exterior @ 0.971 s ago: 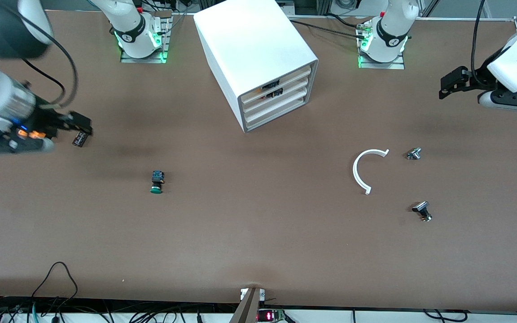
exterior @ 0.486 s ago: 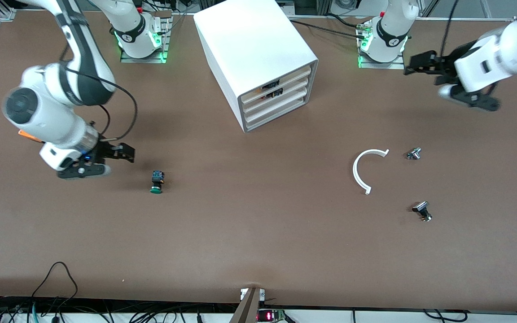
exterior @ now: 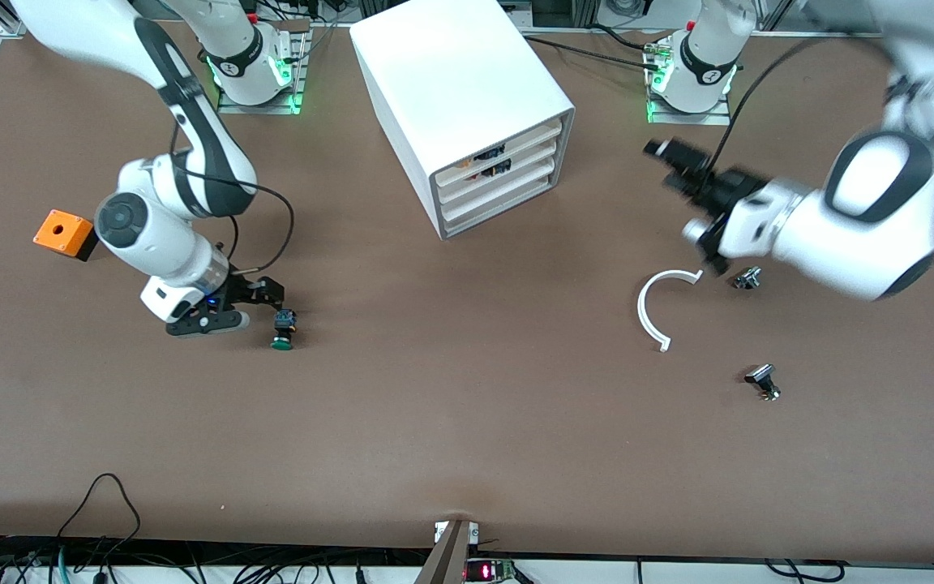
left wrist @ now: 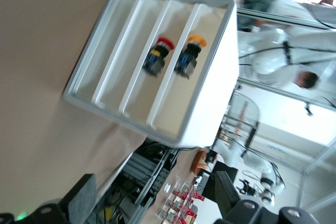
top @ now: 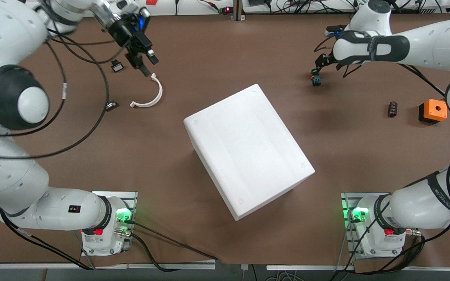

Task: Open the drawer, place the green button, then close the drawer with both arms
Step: 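Reach the right gripper to the green button while the left gripper approaches the cabinet, then grasp the green button with the right gripper while the left gripper hooks the drawer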

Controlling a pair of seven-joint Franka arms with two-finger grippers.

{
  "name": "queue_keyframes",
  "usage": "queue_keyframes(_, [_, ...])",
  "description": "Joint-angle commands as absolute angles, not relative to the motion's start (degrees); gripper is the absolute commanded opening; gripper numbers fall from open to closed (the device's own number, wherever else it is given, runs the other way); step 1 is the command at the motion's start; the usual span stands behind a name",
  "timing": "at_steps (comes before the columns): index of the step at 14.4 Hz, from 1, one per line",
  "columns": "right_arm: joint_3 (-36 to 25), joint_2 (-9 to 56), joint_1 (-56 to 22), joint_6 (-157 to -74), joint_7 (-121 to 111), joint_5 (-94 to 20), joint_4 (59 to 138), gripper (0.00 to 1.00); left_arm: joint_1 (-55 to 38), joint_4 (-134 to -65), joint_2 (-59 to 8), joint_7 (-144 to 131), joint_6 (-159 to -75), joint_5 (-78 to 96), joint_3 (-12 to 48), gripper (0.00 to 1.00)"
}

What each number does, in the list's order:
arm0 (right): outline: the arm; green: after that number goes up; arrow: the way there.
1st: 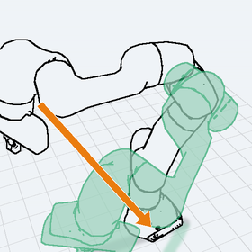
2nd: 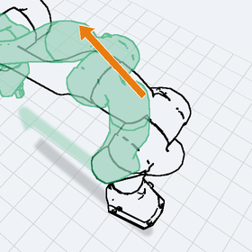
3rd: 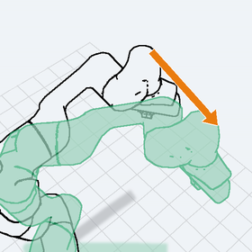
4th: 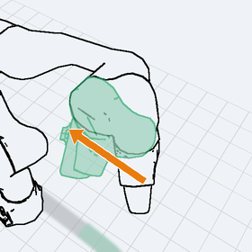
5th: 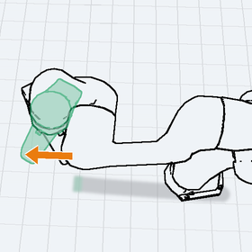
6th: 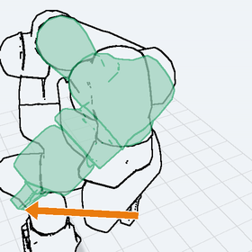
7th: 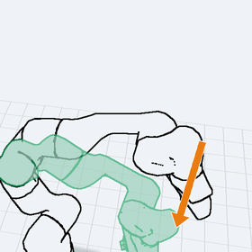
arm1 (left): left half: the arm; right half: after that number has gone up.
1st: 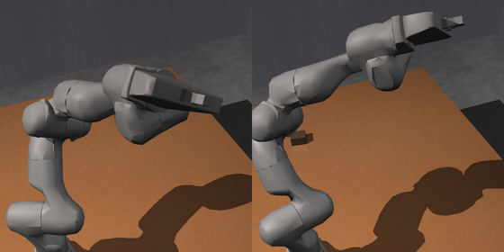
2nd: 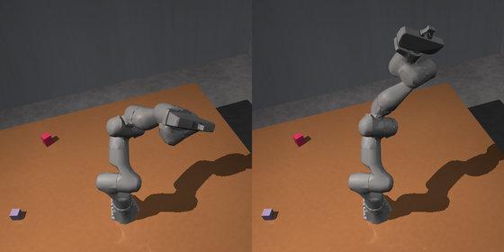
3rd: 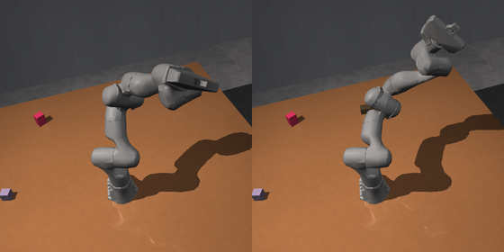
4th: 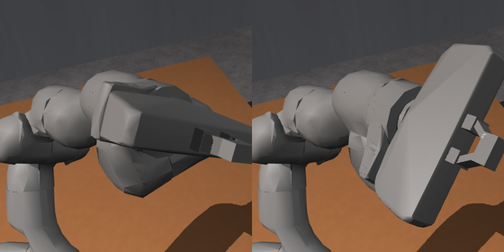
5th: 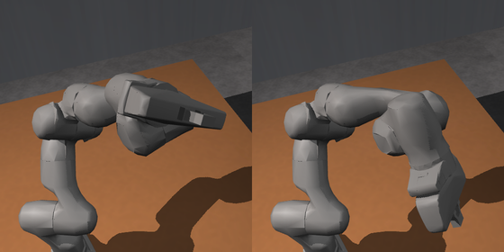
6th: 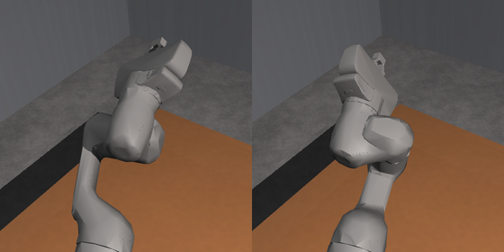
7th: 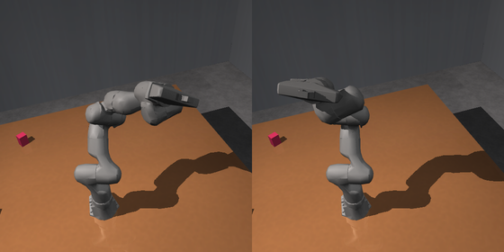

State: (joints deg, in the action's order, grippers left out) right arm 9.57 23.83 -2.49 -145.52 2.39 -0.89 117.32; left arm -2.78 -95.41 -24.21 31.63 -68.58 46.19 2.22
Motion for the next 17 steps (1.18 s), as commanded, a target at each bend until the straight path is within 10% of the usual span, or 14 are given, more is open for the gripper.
queue_keyframes(1, [9.8,27.1,-3.9,-153.8,1.9,-1.3,119.5,1.00,-3.5,-93.8,-27.1,38.0,-70.4,48.2,2.3,1.00])
queue_keyframes(6, [9.8,29.9,-4.3,-157.4,1.8,-1.3,119.9,0.94,-9.3,-98.6,-30.3,47.6,-86.3,48.6,3.5,1.00])
queue_keyframes(12, [9.8,29.9,-4.3,-157.1,2.0,-1.3,119.4,0.00,-12.0,-105.7,-32.1,56.4,-96.6,49.6,5.8,1.00])
queue_keyframes(17, [9.8,29.4,-4.6,-156.5,6.1,-1.3,118.4,0.00,-12.5,-113.3,-30.9,60.6,-104.9,54.6,9.1,0.80])
